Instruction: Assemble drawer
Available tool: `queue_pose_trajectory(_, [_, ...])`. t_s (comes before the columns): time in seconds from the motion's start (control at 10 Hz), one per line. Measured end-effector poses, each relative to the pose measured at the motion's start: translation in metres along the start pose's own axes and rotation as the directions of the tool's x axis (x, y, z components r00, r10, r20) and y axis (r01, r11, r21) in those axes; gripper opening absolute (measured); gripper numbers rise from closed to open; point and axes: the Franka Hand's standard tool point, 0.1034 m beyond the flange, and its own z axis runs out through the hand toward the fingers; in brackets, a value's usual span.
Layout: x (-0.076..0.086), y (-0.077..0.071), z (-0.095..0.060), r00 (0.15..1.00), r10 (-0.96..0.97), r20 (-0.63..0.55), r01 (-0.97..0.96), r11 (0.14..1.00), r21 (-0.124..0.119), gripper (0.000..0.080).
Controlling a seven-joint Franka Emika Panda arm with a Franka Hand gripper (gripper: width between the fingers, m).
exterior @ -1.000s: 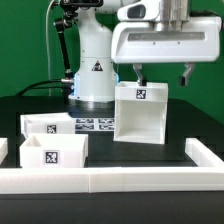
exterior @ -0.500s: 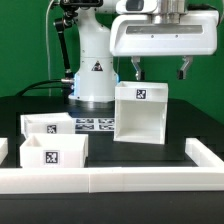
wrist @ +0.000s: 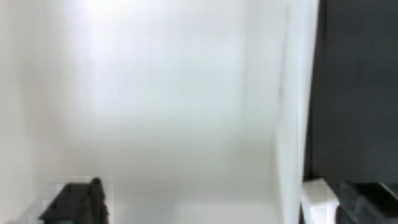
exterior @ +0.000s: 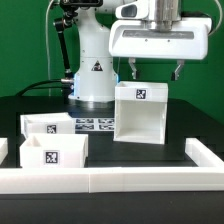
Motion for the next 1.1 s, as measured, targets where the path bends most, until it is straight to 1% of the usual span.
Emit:
queue_pose_trajectory(0.1, [-0.011,-0.004,0.007,1.000,0.006,-0.006,-0.006,1.000,0.002,0.0650])
queue_pose_trajectory(0.2, [-0.015,-0.007,0.011,1.000,0.017,-0.002,-0.017,1.000,-0.004,0.0650])
queue_pose_trajectory(0.4, [-0.018,-0.014,0.020,1.000,0.014,0.004,-0.014,1.000,-0.002,0.0650])
queue_pose_trajectory(0.6, [-0.018,-0.016,0.025,1.000,0.013,-0.002,-0.013,1.000,0.006,0.0650])
queue_pose_trajectory(0.9, [-0.019,-0.016,0.028,1.000,0.013,0.003,-0.013,1.000,0.005,0.0244])
queue_pose_trajectory(1.0, [-0.019,-0.016,0.028,1.000,0.012,0.003,-0.012,1.000,0.005,0.0244])
queue_pose_trajectory(1.1, [-0.019,-0.016,0.028,1.000,0.012,0.003,-0.012,1.000,0.005,0.0072])
